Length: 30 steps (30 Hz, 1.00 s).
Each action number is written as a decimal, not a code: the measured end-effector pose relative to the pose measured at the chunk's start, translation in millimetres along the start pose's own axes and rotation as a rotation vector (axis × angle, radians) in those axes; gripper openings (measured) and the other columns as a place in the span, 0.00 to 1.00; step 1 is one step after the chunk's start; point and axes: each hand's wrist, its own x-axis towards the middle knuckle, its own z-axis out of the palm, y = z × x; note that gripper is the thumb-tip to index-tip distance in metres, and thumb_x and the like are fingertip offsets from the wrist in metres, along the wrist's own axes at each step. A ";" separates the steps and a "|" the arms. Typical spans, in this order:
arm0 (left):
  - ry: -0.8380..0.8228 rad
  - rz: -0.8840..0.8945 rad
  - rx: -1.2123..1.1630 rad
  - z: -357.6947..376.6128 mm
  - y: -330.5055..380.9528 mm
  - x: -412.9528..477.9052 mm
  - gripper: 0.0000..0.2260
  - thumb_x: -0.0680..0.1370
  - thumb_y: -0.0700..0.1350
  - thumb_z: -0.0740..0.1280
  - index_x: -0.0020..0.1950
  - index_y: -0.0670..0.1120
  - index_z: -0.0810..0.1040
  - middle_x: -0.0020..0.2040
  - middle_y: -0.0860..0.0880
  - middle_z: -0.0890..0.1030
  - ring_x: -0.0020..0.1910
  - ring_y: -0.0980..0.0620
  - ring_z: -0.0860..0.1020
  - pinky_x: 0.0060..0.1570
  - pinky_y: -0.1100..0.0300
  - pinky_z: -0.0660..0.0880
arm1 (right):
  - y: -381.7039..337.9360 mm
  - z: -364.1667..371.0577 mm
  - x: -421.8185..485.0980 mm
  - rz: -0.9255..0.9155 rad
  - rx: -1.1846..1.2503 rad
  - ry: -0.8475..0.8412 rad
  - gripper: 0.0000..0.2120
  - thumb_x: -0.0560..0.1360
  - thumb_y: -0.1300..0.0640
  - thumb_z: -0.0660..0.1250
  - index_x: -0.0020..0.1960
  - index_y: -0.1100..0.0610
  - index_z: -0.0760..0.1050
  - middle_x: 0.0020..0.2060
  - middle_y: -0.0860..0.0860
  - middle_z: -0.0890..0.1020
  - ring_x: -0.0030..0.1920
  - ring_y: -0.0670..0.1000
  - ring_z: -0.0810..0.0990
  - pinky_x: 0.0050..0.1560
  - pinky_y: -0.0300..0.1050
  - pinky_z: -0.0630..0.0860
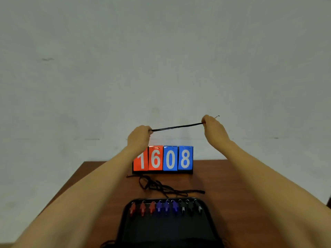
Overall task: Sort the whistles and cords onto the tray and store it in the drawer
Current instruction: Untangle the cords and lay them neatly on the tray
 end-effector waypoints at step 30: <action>-0.301 -0.222 -0.208 -21.8 -84.1 -149.1 0.07 0.78 0.45 0.65 0.42 0.45 0.76 0.37 0.49 0.81 0.37 0.51 0.76 0.38 0.61 0.70 | 17.9 17.2 -120.5 0.193 -0.001 -0.299 0.09 0.79 0.59 0.61 0.51 0.63 0.76 0.46 0.59 0.82 0.44 0.58 0.79 0.42 0.47 0.74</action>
